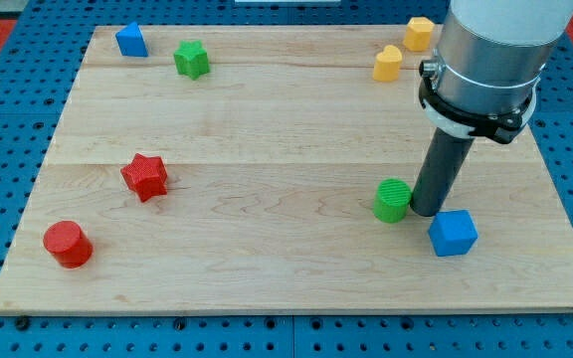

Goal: Move the green circle and blue cube away from each other

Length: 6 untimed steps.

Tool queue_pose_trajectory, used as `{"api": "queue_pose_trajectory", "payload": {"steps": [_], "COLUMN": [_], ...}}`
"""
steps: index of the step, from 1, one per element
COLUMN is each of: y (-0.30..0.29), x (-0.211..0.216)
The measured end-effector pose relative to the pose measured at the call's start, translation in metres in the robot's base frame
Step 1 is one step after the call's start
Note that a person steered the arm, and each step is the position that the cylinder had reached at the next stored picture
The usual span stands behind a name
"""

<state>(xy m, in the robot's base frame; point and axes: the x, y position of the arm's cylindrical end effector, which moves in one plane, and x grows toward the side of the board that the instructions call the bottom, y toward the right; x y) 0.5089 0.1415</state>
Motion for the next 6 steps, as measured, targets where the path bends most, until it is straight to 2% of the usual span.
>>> {"api": "queue_pose_trajectory", "payload": {"steps": [1, 2, 3, 4, 6], "y": [0.007, 0.058, 0.059, 0.102, 0.146], "x": [0.005, 0.026, 0.005, -0.021, -0.021]}}
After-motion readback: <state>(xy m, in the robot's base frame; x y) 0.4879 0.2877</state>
